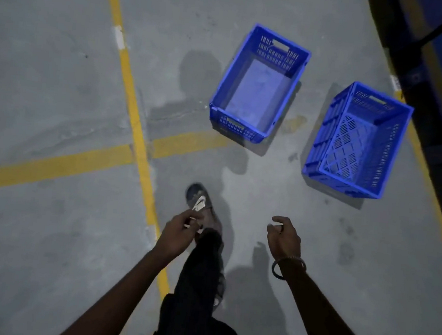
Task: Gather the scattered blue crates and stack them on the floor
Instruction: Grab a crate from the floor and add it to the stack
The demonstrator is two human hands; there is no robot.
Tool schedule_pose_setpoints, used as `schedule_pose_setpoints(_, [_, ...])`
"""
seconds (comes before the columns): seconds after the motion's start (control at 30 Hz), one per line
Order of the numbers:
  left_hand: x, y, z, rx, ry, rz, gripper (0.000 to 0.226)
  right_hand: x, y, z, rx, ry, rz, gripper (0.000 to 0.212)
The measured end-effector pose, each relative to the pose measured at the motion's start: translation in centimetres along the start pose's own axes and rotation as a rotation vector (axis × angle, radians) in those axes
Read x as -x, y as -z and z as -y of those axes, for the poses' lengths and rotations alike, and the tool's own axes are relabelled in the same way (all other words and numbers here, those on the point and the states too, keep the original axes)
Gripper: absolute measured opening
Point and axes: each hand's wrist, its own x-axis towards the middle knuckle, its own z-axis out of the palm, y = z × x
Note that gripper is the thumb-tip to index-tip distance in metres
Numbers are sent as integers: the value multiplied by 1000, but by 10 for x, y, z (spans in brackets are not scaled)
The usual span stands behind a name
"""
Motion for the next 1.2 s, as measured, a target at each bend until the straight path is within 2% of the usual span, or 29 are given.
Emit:
schedule_pose_setpoints(0.33, [-172, 5, -100, -34, 243, 41, 13, -166, 33, 105, 66, -60, -49, 24])
schedule_pose_setpoints(0.5, [-236, 21, -160, 15, 332, 0, 12, -246, 56, 162, 83, -88, 18, 23])
schedule_pose_setpoints(0.57, [-263, 21, -179, 15, 336, -14, 15, -281, 65, 187, 126, -76, 74, 29])
schedule_pose_setpoints(0.67, [-303, 13, -204, 15, 334, -6, 17, -345, 76, 221, 167, 35, 98, 40])
schedule_pose_setpoints(0.77, [-342, 0, -215, 88, 421, 24, 15, -421, 82, 256, 373, 105, 148, 19])
schedule_pose_setpoints(0.8, [-355, -4, -218, 121, 445, 25, 15, -449, 81, 270, 408, 110, 169, 17])
schedule_pose_setpoints(1.0, [-453, -35, -203, 356, 575, -239, 12, -623, 57, 348, 626, 374, 213, 40])
schedule_pose_setpoints(1.03, [-469, -43, -193, 373, 614, -249, 18, -643, 51, 355, 671, 420, 223, 41])
schedule_pose_setpoints(1.1, [-501, -63, -161, 369, 712, -243, 55, -680, 40, 362, 766, 508, 212, 40])
schedule_pose_setpoints(1.17, [-536, -92, -123, 352, 793, -205, 90, -711, 31, 365, 874, 598, 129, 44])
schedule_pose_setpoints(1.2, [-545, -102, -134, 338, 815, -172, 97, -725, 28, 367, 926, 633, 52, 48])
